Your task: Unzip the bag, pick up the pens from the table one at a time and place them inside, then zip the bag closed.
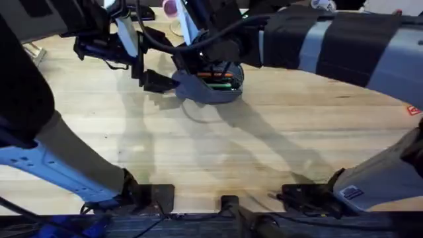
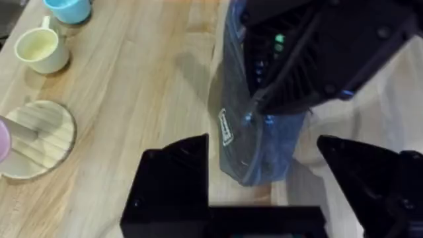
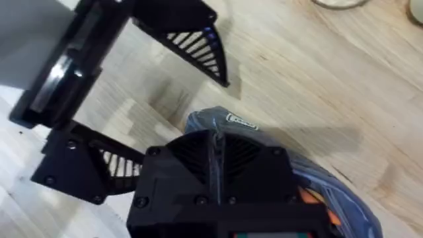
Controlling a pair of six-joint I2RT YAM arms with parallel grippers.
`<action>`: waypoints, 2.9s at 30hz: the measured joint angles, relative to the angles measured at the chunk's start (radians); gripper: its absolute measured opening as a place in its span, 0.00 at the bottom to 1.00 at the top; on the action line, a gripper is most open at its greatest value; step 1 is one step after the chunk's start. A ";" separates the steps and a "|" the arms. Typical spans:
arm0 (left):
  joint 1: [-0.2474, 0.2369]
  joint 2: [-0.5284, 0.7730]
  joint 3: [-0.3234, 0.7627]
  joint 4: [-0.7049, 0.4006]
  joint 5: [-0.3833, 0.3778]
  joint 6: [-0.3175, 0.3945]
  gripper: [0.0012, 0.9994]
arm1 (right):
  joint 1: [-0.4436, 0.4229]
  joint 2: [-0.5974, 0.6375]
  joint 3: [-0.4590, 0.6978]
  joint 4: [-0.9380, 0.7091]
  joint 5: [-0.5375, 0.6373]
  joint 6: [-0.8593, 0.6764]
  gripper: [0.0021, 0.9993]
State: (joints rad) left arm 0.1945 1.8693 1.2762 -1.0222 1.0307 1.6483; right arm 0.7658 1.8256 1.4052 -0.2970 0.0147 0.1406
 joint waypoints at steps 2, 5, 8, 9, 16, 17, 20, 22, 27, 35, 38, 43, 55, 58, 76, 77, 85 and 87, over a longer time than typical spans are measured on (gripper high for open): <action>-0.008 0.010 0.000 0.017 0.007 -0.018 0.99 | 0.000 0.000 0.000 0.000 0.000 0.000 0.03; -0.014 0.050 0.000 0.030 0.026 -0.041 0.99 | 0.000 0.000 0.000 0.000 0.000 0.000 0.03; -0.014 0.104 0.000 0.034 0.064 -0.057 0.99 | 0.000 0.000 0.000 0.000 0.000 0.000 0.03; -0.014 0.119 0.000 0.041 0.079 -0.059 0.99 | 0.000 0.000 0.000 0.000 0.000 0.000 0.03; -0.014 0.145 0.000 0.073 0.145 -0.076 0.60 | 0.000 0.000 0.000 0.000 0.000 0.000 0.03; -0.014 0.145 0.000 0.071 0.148 -0.076 0.44 | 0.000 0.000 0.000 0.001 0.000 0.000 0.03; -0.018 0.145 0.000 0.073 0.153 -0.075 0.07 | -0.003 0.000 0.000 0.001 0.000 -0.001 0.03; -0.020 0.145 0.000 0.076 0.156 -0.075 0.05 | -0.012 0.000 0.000 0.000 0.000 -0.003 0.03; -0.021 0.145 0.000 0.077 0.164 -0.075 0.04 | -0.055 0.000 0.000 -0.010 -0.016 -0.003 0.03; -0.036 0.145 0.000 0.082 0.180 -0.076 0.04 | -0.138 -0.001 0.000 -0.081 -0.077 -0.003 0.03; -0.046 0.145 0.000 0.081 0.182 -0.076 0.04 | -0.156 -0.011 0.000 -0.114 -0.095 -0.003 0.03; -0.043 0.145 0.000 0.085 0.196 -0.076 0.04 | -0.201 -0.039 0.000 -0.156 -0.090 -0.003 0.03; -0.036 0.145 -0.006 0.074 0.183 -0.078 0.04 | -0.343 -0.104 0.001 -0.239 -0.037 -0.015 0.03; -0.035 0.145 -0.006 0.073 0.183 -0.078 0.04 | -0.395 -0.105 0.001 -0.265 -0.015 -0.022 0.03; -0.035 0.145 -0.006 0.073 0.183 -0.078 0.04 | -0.416 -0.105 0.001 -0.288 -0.236 -0.006 0.88; -0.035 0.145 -0.006 0.073 0.183 -0.078 0.04 | -0.410 -0.105 0.001 -0.287 -0.251 0.006 0.97; -0.035 0.145 -0.006 0.073 0.183 -0.078 0.04 | -0.337 -0.132 0.001 -0.257 -0.298 0.055 1.00; -0.035 0.145 -0.006 0.073 0.183 -0.078 0.04 | -0.313 -0.144 0.001 -0.257 -0.301 0.059 1.00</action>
State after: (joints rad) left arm 0.1596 2.0148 1.2701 -0.9497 1.2133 1.5703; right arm 0.4531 1.6811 1.4063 -0.5541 -0.2866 0.1992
